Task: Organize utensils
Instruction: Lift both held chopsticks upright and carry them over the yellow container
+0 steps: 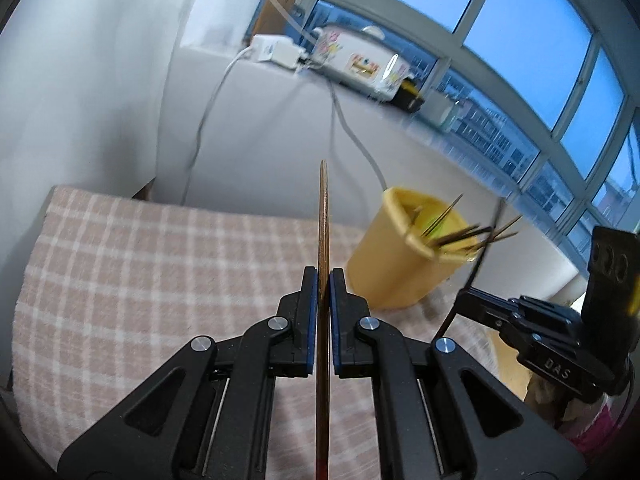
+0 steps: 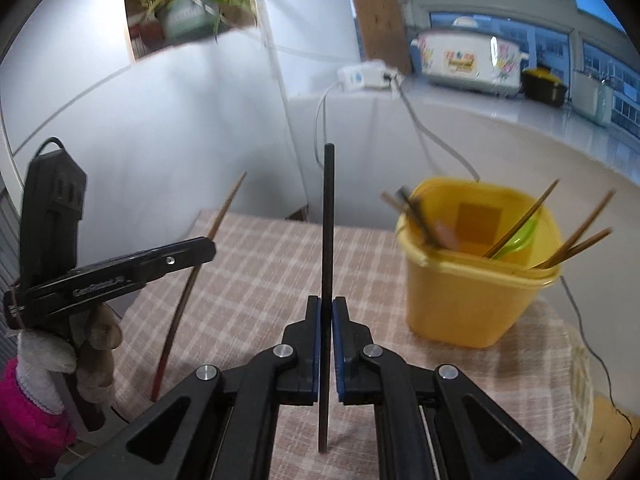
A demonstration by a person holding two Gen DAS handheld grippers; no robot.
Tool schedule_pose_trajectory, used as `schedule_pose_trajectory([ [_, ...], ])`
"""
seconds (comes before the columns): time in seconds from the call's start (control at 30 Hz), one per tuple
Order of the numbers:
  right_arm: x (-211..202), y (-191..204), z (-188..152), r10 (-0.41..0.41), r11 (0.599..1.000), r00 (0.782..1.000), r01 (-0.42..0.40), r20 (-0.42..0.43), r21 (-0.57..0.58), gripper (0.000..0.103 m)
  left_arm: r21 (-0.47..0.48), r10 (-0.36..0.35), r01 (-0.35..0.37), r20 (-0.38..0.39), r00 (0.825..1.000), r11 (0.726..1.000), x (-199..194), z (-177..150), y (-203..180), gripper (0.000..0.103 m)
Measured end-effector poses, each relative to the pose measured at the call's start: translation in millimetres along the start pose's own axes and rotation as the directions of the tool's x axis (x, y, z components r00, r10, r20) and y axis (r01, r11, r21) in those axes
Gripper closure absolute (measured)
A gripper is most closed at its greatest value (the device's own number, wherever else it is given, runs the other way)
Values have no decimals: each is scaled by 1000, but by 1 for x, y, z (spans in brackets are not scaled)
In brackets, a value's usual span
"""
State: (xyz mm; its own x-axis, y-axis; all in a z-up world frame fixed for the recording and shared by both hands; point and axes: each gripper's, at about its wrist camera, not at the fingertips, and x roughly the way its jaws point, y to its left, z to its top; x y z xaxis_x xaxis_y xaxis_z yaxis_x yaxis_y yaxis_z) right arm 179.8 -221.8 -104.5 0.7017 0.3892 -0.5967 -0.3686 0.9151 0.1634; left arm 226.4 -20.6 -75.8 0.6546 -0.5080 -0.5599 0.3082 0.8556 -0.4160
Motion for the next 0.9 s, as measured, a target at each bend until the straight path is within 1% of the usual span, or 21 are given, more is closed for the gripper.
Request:
schedule_pose_trajectory([
  [0.13, -27, -8, 6, -12, 1000, 997, 12, 73, 9, 100, 12, -36, 35, 35, 999, 999, 3, 13, -23, 100],
  [0.17, -32, -10, 7, -14, 1000, 996, 13, 83, 11, 100, 15, -47, 47, 41, 998, 999, 18, 9, -16, 100],
  [0.23, -43, -17, 11, -20, 1000, 993, 18, 114, 19, 100, 24, -60, 59, 50, 997, 998, 34, 11, -15, 100],
  [0.33, -55, -22, 17, -26, 1000, 989, 23, 147, 21, 100, 40, -82, 79, 62, 995, 996, 48, 21, -27, 100],
  [0.47, -69, -30, 24, -37, 999, 984, 34, 176, 22, 100, 56, -111, 107, 77, 991, 993, 63, 32, -36, 100],
  [0.53, -76, -35, 30, -39, 999, 981, 34, 189, 25, 100, 64, -128, 123, 90, 988, 990, 67, 42, -44, 100],
  [0.6, -80, -39, 36, -36, 999, 980, 30, 198, 29, 100, 67, -139, 133, 103, 985, 989, 70, 44, -47, 100],
  [0.7, -89, -44, 47, -46, 999, 975, 41, 216, 24, 100, 62, -153, 147, 112, 982, 987, 78, 51, -49, 100],
  [0.9, -102, -55, 67, -66, 998, 965, 61, 254, 28, 100, 41, -181, 176, 143, 973, 983, 102, 76, -59, 100],
])
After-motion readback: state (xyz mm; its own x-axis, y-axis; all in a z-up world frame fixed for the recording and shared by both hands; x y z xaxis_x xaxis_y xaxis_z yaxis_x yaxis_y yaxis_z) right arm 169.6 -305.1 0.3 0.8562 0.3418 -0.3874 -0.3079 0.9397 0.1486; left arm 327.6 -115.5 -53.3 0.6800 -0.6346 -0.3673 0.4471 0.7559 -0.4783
